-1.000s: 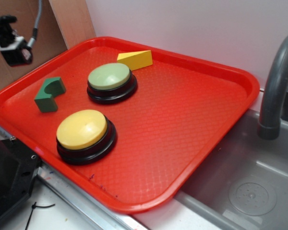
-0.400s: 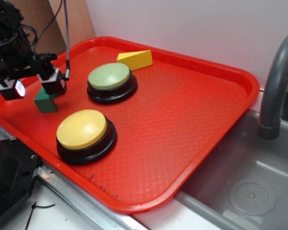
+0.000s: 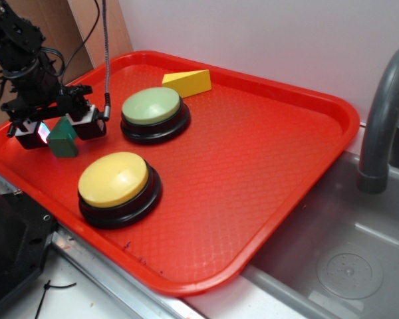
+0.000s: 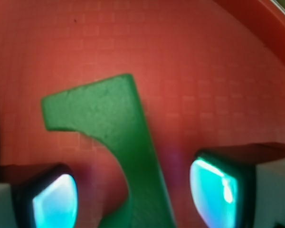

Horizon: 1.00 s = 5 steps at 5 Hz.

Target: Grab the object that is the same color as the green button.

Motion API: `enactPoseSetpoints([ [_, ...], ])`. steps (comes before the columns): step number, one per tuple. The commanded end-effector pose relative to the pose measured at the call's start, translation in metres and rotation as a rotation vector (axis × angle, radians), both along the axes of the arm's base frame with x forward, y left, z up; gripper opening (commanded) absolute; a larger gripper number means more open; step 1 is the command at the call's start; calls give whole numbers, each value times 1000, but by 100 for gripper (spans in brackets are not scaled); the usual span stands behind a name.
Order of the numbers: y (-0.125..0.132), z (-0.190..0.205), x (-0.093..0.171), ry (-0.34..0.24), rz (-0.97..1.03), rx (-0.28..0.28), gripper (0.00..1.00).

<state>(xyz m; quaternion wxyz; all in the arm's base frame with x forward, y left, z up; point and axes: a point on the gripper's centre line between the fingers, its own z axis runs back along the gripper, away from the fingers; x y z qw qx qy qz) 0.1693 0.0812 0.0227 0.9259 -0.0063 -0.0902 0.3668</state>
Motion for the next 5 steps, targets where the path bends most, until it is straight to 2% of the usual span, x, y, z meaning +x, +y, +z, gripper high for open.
enactPoseSetpoints([
  [1,6,3,-5,-13,6,4,0],
  [2,7,8,-4,0,-18,19,0],
  [3,1,28,-2,43,-76,55,0],
  [4,-15,69,1,103,-193,59,0],
  [5,-29,120,4,99,-289,-24,0],
])
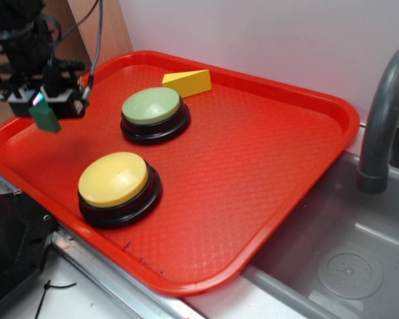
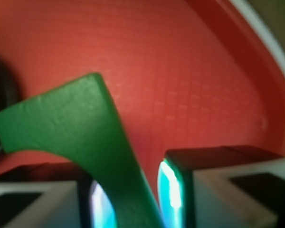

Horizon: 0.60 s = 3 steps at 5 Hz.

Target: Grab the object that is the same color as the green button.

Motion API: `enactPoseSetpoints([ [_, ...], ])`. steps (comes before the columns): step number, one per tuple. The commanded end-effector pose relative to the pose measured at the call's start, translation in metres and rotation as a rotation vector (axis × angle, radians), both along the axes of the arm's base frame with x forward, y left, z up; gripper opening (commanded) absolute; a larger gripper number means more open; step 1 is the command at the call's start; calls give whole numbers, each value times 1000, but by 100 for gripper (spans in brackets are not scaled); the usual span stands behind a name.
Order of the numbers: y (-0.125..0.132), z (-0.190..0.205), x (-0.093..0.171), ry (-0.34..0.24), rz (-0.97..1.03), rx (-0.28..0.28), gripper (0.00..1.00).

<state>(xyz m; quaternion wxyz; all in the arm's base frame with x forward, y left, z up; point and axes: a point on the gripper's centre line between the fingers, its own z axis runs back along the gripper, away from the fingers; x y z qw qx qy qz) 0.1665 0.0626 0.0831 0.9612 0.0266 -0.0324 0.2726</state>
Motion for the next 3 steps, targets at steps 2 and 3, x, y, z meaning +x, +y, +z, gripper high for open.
enactPoseSetpoints([
  [2,-50,138,15,-94,-134,-78,0],
  [3,-55,144,16,-115,-137,-55,0],
])
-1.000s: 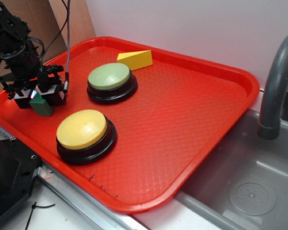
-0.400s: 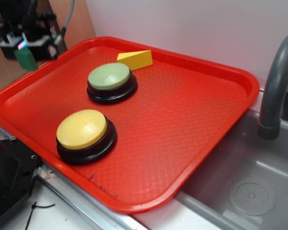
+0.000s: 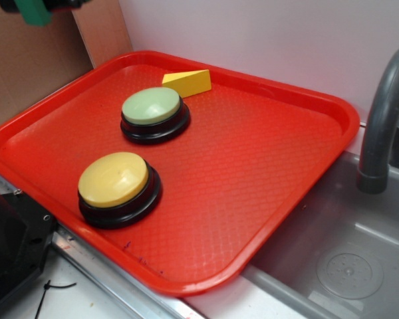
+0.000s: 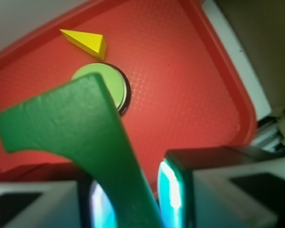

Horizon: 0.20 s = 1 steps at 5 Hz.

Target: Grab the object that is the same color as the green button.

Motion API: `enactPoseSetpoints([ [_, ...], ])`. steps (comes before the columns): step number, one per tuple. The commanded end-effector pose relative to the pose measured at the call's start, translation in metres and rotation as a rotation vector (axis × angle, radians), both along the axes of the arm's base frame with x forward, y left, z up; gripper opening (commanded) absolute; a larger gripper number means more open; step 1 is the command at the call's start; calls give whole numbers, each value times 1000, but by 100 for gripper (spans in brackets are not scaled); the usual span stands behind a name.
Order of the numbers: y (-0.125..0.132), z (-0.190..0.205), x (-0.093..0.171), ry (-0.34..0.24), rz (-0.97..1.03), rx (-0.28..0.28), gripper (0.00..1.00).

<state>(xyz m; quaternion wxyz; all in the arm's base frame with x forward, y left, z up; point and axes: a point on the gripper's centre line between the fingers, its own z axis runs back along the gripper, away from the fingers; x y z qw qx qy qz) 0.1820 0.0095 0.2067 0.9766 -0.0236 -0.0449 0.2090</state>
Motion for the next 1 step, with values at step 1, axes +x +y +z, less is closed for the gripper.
enactPoseSetpoints([
  [1,19,6,-1,-9,155,54,0],
])
